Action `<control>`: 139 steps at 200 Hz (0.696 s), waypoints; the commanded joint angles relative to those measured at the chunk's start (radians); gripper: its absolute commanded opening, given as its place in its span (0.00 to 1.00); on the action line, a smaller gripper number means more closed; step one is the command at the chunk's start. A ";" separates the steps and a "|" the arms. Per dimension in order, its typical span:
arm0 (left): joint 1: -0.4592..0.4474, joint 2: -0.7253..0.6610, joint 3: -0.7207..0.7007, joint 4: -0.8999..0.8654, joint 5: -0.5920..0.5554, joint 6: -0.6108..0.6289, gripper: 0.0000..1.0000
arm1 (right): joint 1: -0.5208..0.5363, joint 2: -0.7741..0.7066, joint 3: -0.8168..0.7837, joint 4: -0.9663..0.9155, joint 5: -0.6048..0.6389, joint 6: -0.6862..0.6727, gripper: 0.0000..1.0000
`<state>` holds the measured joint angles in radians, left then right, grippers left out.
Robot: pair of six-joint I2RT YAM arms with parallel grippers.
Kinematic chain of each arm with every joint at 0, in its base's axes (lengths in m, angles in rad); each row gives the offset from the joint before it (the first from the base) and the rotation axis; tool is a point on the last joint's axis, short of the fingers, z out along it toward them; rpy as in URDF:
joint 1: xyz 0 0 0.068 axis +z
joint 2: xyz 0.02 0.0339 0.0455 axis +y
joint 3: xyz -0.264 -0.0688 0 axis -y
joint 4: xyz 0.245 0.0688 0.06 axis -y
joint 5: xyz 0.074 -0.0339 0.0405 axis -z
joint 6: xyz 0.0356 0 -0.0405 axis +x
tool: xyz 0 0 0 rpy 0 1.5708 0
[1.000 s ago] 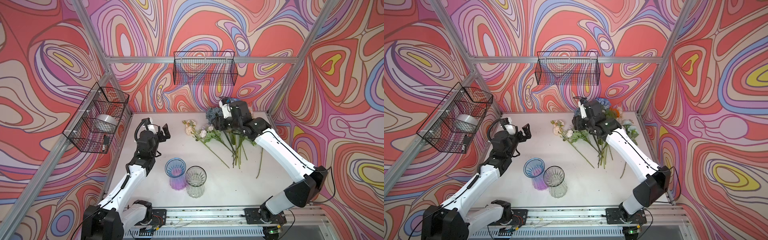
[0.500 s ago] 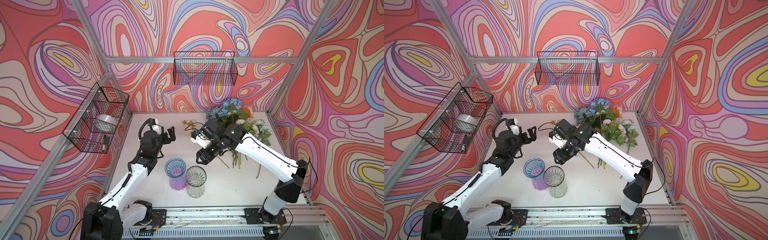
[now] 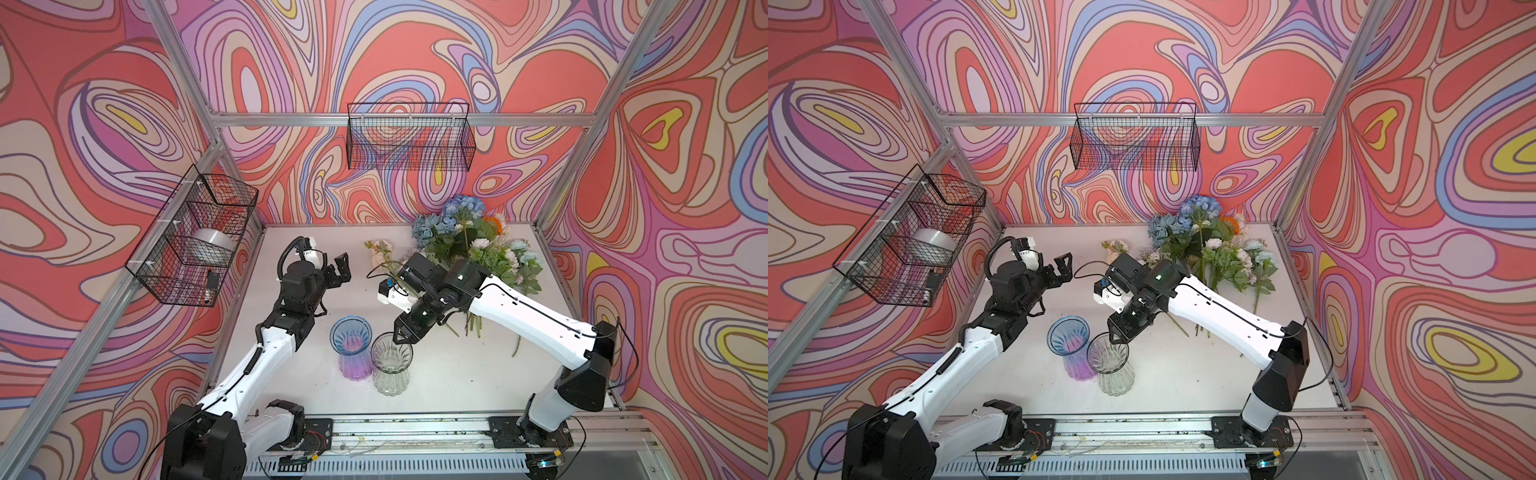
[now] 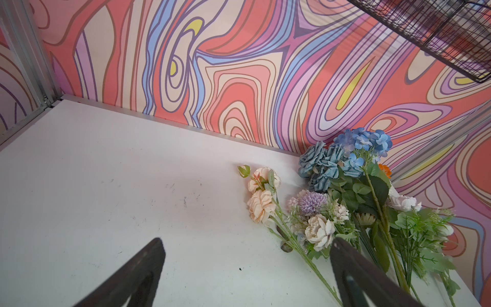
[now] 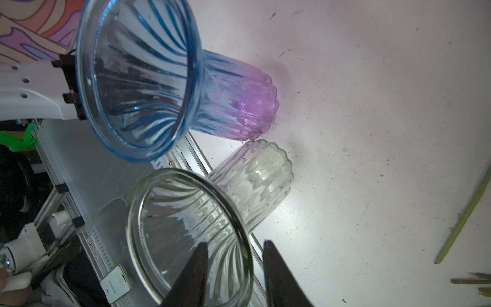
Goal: Arrange flowers in a vase
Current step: Move the vase to the center of the table.
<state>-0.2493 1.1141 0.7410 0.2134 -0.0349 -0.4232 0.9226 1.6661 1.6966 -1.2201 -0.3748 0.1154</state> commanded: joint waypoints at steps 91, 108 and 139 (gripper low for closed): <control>-0.003 -0.040 -0.020 0.003 -0.042 0.000 1.00 | 0.005 0.045 -0.020 0.019 0.062 -0.024 0.04; -0.004 -0.045 -0.022 0.003 -0.048 0.003 1.00 | 0.003 0.041 -0.013 0.003 0.113 -0.042 0.00; -0.004 -0.048 -0.026 0.004 -0.053 0.006 1.00 | -0.019 0.043 -0.002 -0.023 0.213 -0.069 0.00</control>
<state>-0.2493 1.0874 0.7269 0.2131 -0.0696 -0.4225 0.9257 1.6897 1.6878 -1.2030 -0.3237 0.0860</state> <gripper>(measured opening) 0.998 0.103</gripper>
